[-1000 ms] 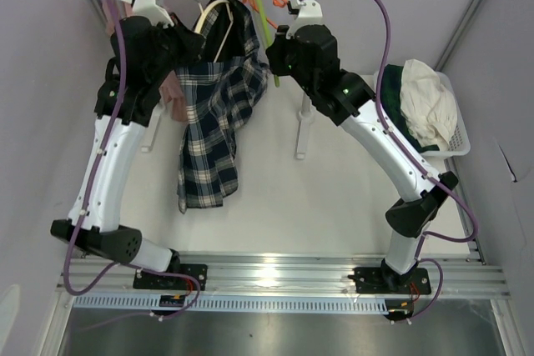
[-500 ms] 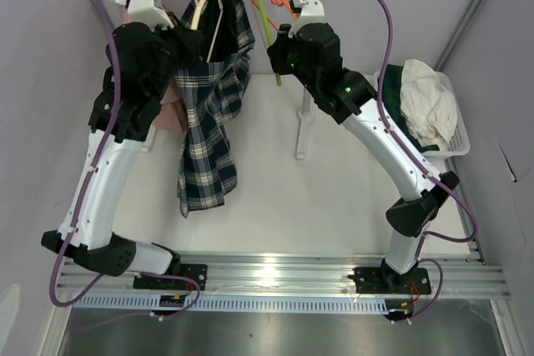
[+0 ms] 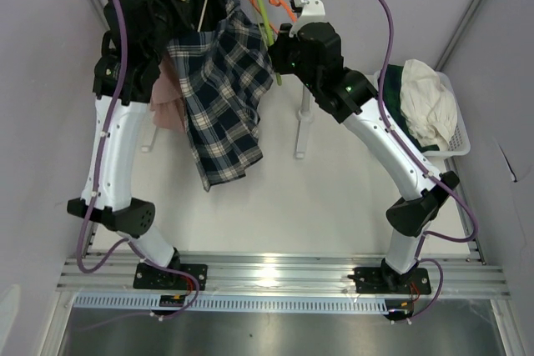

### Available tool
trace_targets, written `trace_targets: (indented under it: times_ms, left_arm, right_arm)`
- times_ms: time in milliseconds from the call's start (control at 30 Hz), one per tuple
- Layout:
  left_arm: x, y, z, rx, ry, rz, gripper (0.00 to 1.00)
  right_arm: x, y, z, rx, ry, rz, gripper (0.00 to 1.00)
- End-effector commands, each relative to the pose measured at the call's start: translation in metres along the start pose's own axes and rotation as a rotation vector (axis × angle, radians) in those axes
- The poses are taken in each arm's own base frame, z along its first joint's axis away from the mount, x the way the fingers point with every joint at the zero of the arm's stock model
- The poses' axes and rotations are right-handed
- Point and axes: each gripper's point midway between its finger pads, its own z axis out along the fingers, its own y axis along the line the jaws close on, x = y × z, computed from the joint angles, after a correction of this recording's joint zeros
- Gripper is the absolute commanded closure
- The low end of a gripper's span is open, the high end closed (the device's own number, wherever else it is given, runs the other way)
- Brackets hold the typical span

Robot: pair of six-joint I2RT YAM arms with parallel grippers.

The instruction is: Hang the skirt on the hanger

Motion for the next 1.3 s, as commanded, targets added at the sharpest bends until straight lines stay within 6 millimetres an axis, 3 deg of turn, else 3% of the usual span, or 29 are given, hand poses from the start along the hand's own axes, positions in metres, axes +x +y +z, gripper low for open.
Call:
trace_targets:
  times_ms: [0, 33, 67, 300, 467, 567, 733, 867, 967, 1033, 1067, 1133, 1167, 1267]
  left_arm:
    - [-0.067, 0.009, 0.003, 0.055, -0.192, -0.042, 1.00]
    - [-0.065, 0.006, 0.008, 0.104, -0.176, -0.042, 1.00]
    - [-0.070, 0.017, 0.012, 0.095, -0.185, -0.058, 1.00]
    - [-0.044, 0.051, 0.043, 0.057, -0.121, -0.066, 1.00]
    - [-0.042, 0.073, 0.042, 0.014, -0.107, -0.073, 1.00]
    - [-0.030, 0.082, 0.044, -0.003, -0.064, -0.068, 1.00]
    - [-0.021, 0.077, 0.039, 0.030, -0.043, -0.050, 1.00]
    - [-0.015, 0.077, 0.038, 0.037, -0.020, -0.030, 0.82]
    - [-0.021, 0.076, 0.031, 0.037, -0.031, -0.019, 0.61]
    - [-0.026, 0.074, 0.024, 0.043, -0.042, -0.017, 0.50]
    - [-0.023, 0.074, 0.023, 0.040, -0.032, -0.018, 0.47]
    - [-0.034, 0.071, 0.010, 0.048, -0.058, -0.012, 0.42]
    - [-0.038, 0.069, 0.002, 0.051, -0.067, -0.008, 0.40]
    - [-0.037, 0.065, -0.008, 0.068, -0.064, -0.007, 0.38]
  right_arm:
    - [-0.015, -0.002, 0.000, -0.001, -0.042, 0.017, 1.00]
    - [-0.015, -0.003, 0.000, -0.001, -0.040, 0.017, 1.00]
    - [-0.016, -0.001, 0.000, -0.004, -0.042, 0.016, 1.00]
    - [-0.016, 0.001, 0.002, -0.014, -0.035, 0.017, 1.00]
    - [-0.014, 0.000, 0.002, -0.012, -0.029, 0.019, 1.00]
    - [-0.011, 0.000, 0.003, -0.009, -0.024, 0.020, 1.00]
    - [-0.008, -0.001, 0.004, -0.003, -0.019, 0.017, 1.00]
    - [-0.006, -0.002, 0.003, 0.002, -0.015, 0.017, 1.00]
    - [-0.007, -0.003, 0.003, 0.002, -0.016, 0.018, 0.93]
    - [-0.007, -0.002, 0.002, -0.002, -0.017, 0.023, 0.78]
    - [-0.007, -0.002, 0.001, -0.004, -0.014, 0.024, 0.65]
    - [-0.010, -0.001, -0.002, -0.009, -0.024, 0.031, 0.54]
    - [-0.009, -0.001, -0.002, -0.011, -0.020, 0.031, 0.42]
    - [-0.016, 0.001, -0.010, -0.027, -0.030, 0.048, 0.26]
